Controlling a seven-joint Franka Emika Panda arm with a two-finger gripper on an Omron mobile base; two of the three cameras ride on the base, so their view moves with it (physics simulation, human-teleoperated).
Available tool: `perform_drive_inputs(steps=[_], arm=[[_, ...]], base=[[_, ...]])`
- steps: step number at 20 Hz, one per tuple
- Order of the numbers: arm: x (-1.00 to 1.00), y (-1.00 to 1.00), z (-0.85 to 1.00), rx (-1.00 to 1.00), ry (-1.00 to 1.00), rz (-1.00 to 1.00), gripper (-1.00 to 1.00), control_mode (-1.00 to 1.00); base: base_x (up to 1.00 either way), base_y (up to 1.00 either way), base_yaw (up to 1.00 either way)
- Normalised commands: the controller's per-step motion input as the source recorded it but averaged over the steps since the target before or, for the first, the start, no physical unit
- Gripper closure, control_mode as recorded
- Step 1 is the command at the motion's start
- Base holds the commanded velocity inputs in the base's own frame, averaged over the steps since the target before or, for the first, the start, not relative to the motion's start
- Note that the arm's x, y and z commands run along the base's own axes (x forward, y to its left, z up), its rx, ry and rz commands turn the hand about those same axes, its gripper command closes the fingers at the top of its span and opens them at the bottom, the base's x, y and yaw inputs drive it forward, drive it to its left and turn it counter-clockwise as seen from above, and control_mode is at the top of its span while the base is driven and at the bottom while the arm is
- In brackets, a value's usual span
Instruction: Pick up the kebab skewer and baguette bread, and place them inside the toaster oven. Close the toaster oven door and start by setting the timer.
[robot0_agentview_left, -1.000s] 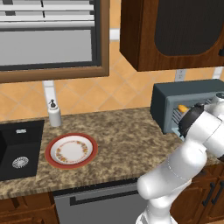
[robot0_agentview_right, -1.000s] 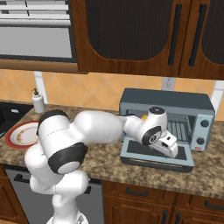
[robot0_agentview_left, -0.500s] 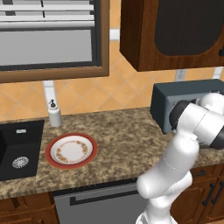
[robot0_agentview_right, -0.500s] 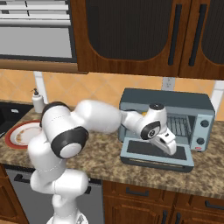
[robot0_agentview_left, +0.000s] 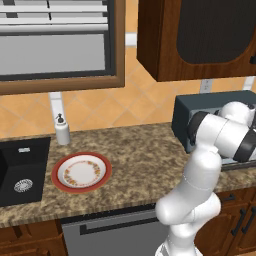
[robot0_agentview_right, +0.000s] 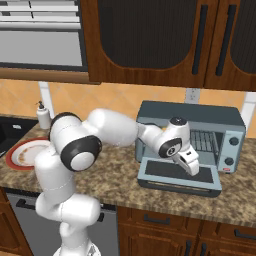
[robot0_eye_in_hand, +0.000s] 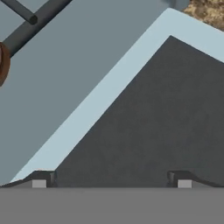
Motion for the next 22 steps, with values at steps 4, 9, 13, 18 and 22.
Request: perform_drive_inputs(steps=[4, 9, 13, 18, 22], arm=[[0.03, 0.0, -0.04, 0.0, -0.07, -0.12, -1.0, -1.0], [-0.56, -0.06, 0.16, 0.01, -0.04, -0.02, -1.0, -1.0], [-0.75, 0.0, 0.17, 0.0, 0.0, 0.01, -1.0, -1.0], [-0.67, 0.15, 0.0, -0.01, 0.0, 0.1, -1.0, -1.0], [-0.22, 0.22, 0.0, -0.08, 0.0, 0.24, -1.0, -1.0]], base=[[0.0, 0.0, 0.0], [0.0, 0.0, 0.0], [0.0, 0.0, 0.0], [0.0, 0.0, 0.0], [0.0, 0.0, 0.0]])
